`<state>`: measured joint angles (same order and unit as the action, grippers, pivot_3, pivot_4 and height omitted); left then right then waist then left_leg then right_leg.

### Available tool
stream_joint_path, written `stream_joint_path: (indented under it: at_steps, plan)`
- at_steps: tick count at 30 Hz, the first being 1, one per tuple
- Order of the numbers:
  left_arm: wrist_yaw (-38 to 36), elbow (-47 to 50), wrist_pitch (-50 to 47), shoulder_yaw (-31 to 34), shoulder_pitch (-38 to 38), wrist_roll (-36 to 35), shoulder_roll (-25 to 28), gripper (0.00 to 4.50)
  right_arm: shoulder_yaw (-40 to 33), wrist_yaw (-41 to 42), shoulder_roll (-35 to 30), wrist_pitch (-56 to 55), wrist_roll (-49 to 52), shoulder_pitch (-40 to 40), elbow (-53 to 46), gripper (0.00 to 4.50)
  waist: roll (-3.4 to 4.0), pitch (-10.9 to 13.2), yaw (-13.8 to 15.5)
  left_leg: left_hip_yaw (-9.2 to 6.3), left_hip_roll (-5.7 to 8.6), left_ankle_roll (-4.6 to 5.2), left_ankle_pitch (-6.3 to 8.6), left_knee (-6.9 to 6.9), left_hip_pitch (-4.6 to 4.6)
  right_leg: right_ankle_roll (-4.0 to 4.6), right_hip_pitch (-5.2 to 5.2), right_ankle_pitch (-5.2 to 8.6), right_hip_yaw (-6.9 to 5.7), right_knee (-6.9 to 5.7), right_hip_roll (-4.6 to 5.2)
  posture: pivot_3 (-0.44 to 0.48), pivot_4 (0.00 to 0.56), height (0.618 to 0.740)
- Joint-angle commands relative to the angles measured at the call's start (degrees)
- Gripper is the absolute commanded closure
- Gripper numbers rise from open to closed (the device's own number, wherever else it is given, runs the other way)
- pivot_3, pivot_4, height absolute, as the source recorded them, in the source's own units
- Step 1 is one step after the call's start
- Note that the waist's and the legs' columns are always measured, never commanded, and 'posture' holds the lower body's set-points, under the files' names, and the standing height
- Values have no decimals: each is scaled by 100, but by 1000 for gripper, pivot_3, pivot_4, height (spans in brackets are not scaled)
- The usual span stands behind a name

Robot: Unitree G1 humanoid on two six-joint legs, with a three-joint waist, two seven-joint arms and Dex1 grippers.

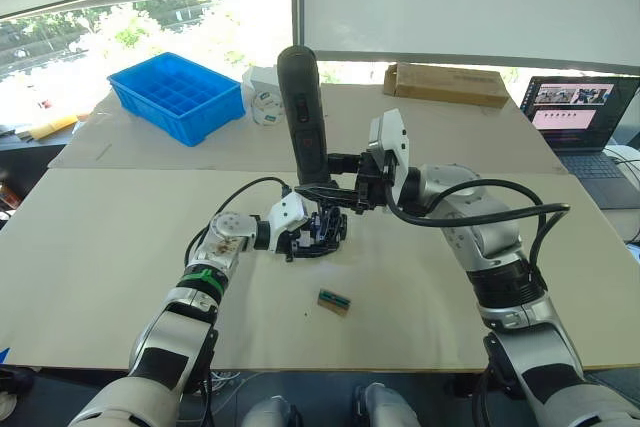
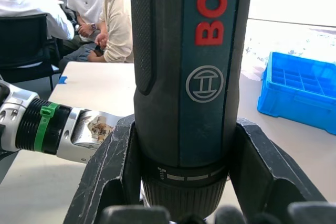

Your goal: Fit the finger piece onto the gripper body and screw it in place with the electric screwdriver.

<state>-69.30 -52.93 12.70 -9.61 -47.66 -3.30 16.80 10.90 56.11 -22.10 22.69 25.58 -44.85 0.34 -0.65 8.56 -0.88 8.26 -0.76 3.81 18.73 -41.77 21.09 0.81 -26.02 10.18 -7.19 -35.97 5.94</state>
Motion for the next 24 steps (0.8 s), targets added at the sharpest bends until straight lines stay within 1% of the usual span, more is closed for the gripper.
stream_joint_path:
  at_steps: [1,11,13,17,19,22,24]
  plan:
    - [-118,203,198,103,-79,-87,37,2196,405,-46,-240,315,-575,444,561,2576,0,0,0,0,0,0,0,0,0,0,0,0,0,0,0,0,150,738]
    - [-111,148,249,67,-76,-46,11,2196,102,-40,-292,291,-383,189,366,2576,0,-1,1,0,0,1,0,0,1,0,0,0,0,2,2,0,150,738]
    - [-106,135,269,52,-63,-30,0,2196,-102,-43,-273,150,-260,4,198,2576,0,-1,0,0,0,1,0,0,1,0,-2,0,0,2,3,0,150,738]
    - [-103,105,334,6,-32,21,-6,2196,-660,-124,-29,-7,359,-475,-376,2576,-3,3,2,0,1,1,0,0,12,1,-12,0,-1,1,5,0,150,738]
    - [-92,73,373,-18,-22,53,-12,2196,-794,-125,21,-32,548,-643,-654,2577,1,14,2,-1,0,1,0,0,22,2,-19,-1,-4,-4,3,0,150,738]
    - [-116,48,406,-56,4,83,-35,2196,-1109,-292,118,411,1233,-968,-1160,2577,4,19,5,-5,1,1,0,1,35,2,-25,-2,-12,-10,1,0,150,738]
    - [-108,11,433,-72,-8,112,-43,2196,-1213,-377,136,651,1517,-1031,-1354,2577,5,19,10,-12,0,1,0,1,40,2,-25,-2,-20,-5,-2,0,150,738]
